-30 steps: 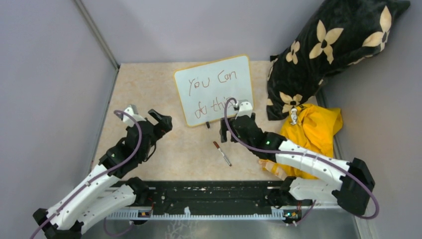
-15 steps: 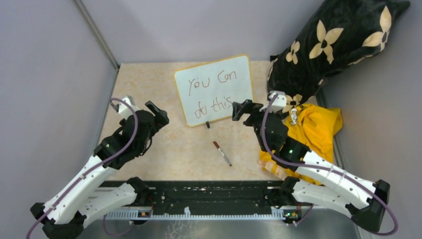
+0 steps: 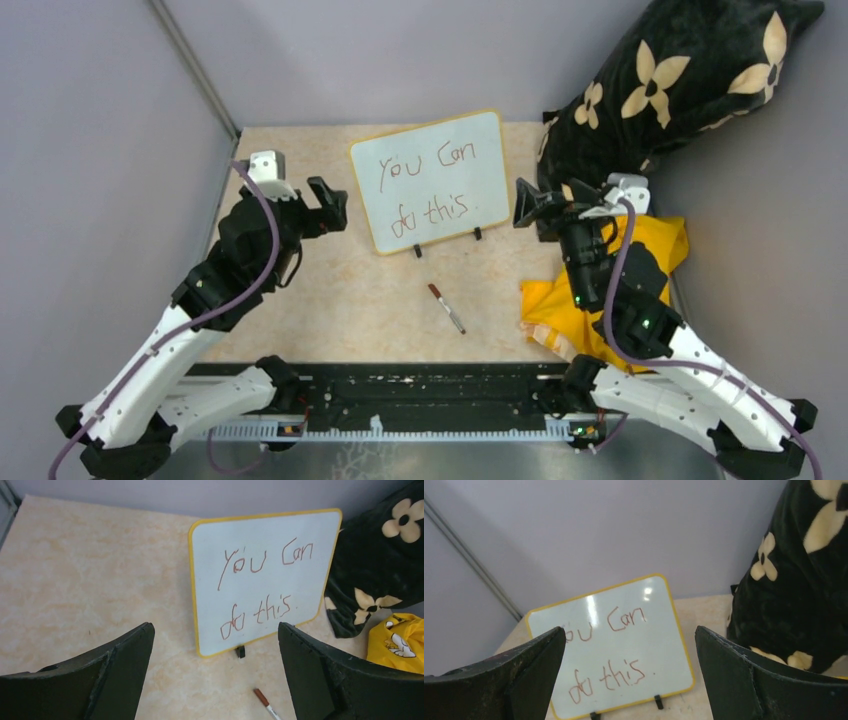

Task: Write a sentence on the whiteboard
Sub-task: Reset both arms

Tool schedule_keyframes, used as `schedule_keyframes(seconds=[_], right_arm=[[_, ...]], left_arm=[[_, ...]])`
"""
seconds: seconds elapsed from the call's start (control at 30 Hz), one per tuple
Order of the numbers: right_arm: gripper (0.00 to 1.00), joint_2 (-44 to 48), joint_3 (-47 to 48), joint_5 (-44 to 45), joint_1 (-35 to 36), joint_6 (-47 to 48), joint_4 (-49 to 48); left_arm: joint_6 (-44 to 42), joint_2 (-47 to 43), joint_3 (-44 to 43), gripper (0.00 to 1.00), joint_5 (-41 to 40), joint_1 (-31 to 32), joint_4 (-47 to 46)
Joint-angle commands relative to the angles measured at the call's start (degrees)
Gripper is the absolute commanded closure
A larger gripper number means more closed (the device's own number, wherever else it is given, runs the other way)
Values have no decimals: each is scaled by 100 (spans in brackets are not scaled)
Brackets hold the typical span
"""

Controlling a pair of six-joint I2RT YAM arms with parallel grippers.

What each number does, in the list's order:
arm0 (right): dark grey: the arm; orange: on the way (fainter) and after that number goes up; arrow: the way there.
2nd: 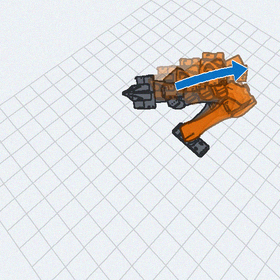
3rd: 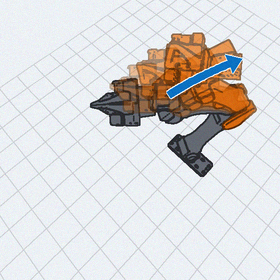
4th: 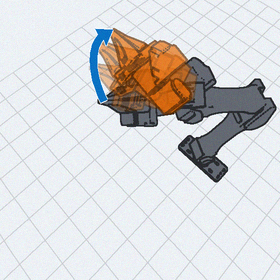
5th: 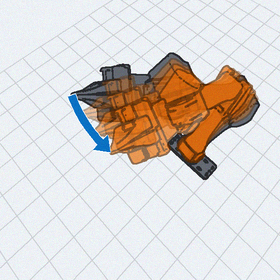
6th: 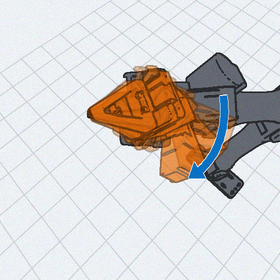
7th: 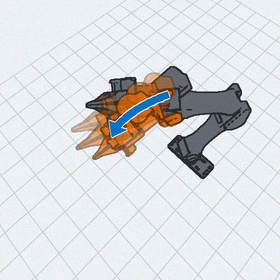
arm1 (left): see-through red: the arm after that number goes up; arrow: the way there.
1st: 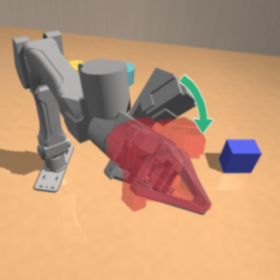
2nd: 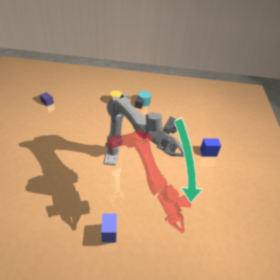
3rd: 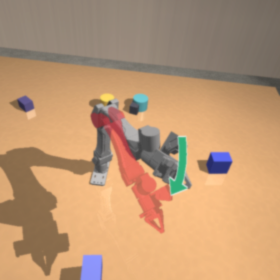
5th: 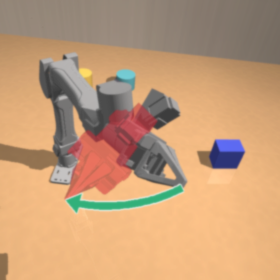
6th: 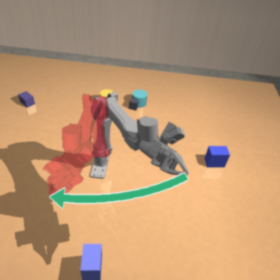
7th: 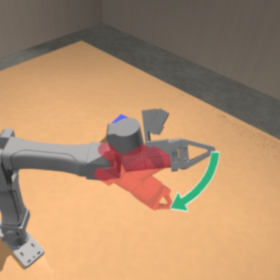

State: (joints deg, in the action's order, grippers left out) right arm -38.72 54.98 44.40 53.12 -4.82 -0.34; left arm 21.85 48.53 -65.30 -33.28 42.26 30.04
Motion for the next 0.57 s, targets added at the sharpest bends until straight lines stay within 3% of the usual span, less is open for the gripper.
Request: schedule_keyframes(seconds=[0.0,0.17,0.33,0.53], right_arm=[[1,594,-1061,191,-30,796,-753],[1,1027,-1699,487,-30,531,-565],[1,1057,-1841,604,-30,525,-544],[1,924,-1768,508,-30,628,-704]], left_arm=[[-796,295,-484,1,299,2,-853],[-1128,798,-844,1,769,2,-944],[-1176,893,-571,1,1558,2,-1247],[-1013,595,-164,1,1395,2,-1606]])
